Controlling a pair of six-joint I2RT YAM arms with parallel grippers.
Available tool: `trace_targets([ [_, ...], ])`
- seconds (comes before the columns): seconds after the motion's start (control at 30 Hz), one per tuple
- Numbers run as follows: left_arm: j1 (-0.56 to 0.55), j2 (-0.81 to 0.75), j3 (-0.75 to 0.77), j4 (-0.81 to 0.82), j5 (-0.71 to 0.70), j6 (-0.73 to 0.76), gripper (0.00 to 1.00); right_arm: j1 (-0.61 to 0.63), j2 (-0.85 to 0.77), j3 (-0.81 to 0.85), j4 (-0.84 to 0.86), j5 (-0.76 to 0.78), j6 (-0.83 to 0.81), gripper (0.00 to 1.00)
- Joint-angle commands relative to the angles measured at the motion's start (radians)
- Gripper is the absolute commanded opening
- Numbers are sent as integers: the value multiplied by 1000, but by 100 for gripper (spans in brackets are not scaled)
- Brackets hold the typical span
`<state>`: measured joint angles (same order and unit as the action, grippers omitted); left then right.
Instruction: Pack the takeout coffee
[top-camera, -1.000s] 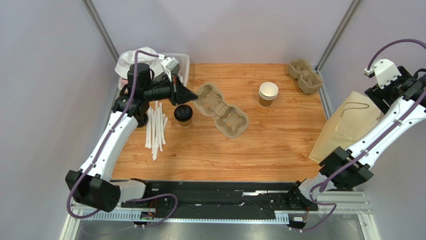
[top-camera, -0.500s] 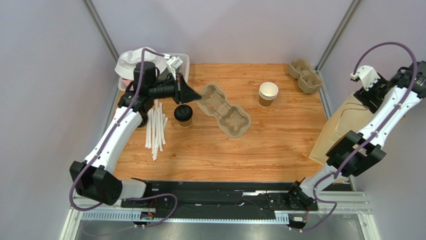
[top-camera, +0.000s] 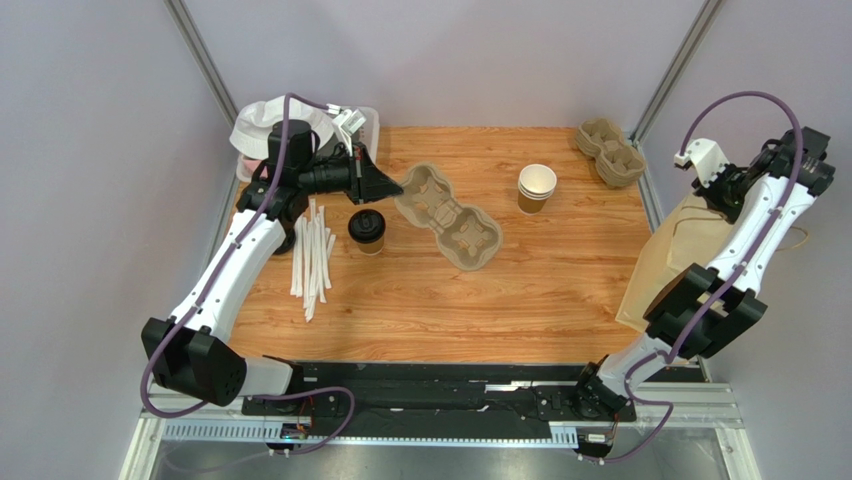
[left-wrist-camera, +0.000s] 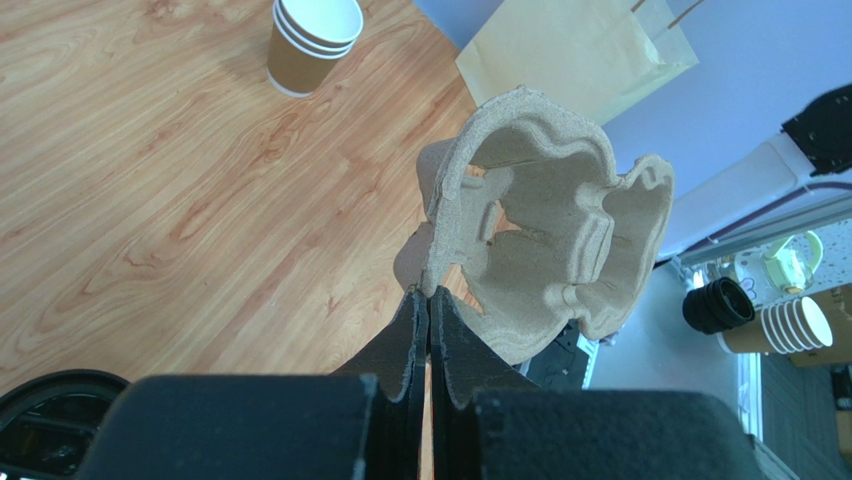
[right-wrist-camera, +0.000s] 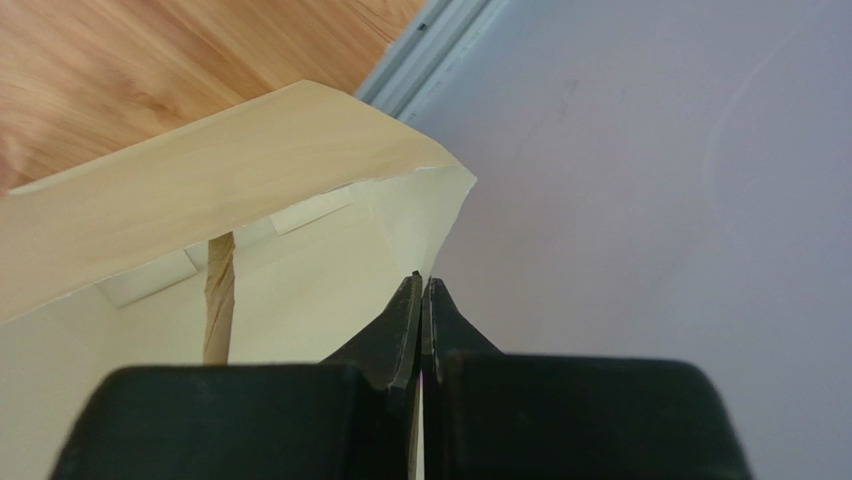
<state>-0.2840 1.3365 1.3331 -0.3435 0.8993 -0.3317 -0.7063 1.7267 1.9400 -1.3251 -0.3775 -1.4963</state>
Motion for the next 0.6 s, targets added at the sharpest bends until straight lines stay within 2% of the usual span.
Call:
trace_targets([
  [0.0, 40, -25, -6, 27, 7, -35, 0, 76, -193, -142, -342, -75, 102, 0],
  [0.1, 83, -28, -8, 21, 4, -38, 0, 140, -257, -171, -342, -142, 200, 0],
  [0.23, 121, -40, -5, -8, 7, -26, 0, 208, -266, -98, -342, -260, 455, 0],
  [0.4, 144, -68, -20, -46, 10, 10, 0, 336, -260, -39, -335, -313, 683, 0],
  [0.57, 174, -106, -41, -55, 19, 14, 0, 519, -311, -121, -260, -305, 872, 0],
])
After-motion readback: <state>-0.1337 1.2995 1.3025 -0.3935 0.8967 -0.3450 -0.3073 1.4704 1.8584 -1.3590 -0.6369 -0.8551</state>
